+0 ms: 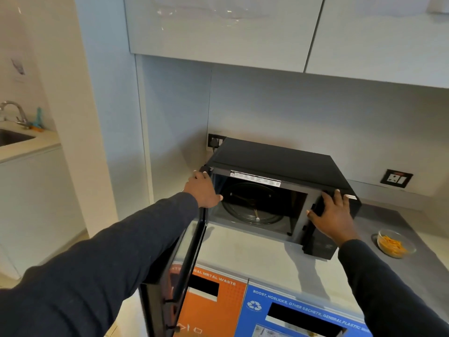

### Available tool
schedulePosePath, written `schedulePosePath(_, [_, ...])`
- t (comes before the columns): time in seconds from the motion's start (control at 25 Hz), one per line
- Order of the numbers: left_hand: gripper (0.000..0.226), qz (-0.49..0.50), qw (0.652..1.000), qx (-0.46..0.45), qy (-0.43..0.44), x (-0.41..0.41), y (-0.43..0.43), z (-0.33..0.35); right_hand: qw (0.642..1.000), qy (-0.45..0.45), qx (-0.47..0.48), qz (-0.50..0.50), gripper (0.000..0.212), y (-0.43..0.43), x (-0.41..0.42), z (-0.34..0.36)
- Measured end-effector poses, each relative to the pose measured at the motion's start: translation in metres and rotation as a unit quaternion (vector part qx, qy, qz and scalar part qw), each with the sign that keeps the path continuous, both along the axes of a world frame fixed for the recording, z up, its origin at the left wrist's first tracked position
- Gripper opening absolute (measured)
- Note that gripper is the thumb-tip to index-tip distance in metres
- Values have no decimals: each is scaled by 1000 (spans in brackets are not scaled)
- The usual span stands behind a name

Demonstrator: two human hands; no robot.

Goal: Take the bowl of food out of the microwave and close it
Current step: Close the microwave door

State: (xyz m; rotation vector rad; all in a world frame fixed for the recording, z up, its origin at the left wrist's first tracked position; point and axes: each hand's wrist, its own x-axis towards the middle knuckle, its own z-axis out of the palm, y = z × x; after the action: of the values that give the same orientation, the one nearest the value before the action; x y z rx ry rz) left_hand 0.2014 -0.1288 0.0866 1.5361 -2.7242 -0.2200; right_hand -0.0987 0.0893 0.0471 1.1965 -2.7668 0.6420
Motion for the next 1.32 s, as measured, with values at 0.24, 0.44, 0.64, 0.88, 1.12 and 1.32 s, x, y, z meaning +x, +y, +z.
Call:
schedulePosePath(0.24, [107, -50, 998, 2, -44, -31, 16, -1, 976, -147, -114, 114, 61, 28, 106, 32])
schedulePosePath(0.44, [101, -124, 992, 10, -18, -57, 22, -7, 913, -233, -130, 309, 59, 85, 218, 22])
schedulePosePath(0.64, [101, -121, 991, -4, 55, -80, 23, -16, 966, 186, 18, 176, 63, 95, 230, 7])
schedulePosePath(0.88, [93, -213, 964, -40, 153, -112, 27, -24, 968, 234, 61, 63, 87, 83, 168, -11])
schedulePosePath(1.12, [114, -284, 946, -109, 111, -145, 25, -27, 974, 221, 51, -17, 90, 48, 88, -24])
schedulePosePath(1.32, [120, -291, 946, -121, 73, -176, 8, -30, 974, 215, 58, -53, 91, 18, 36, -25])
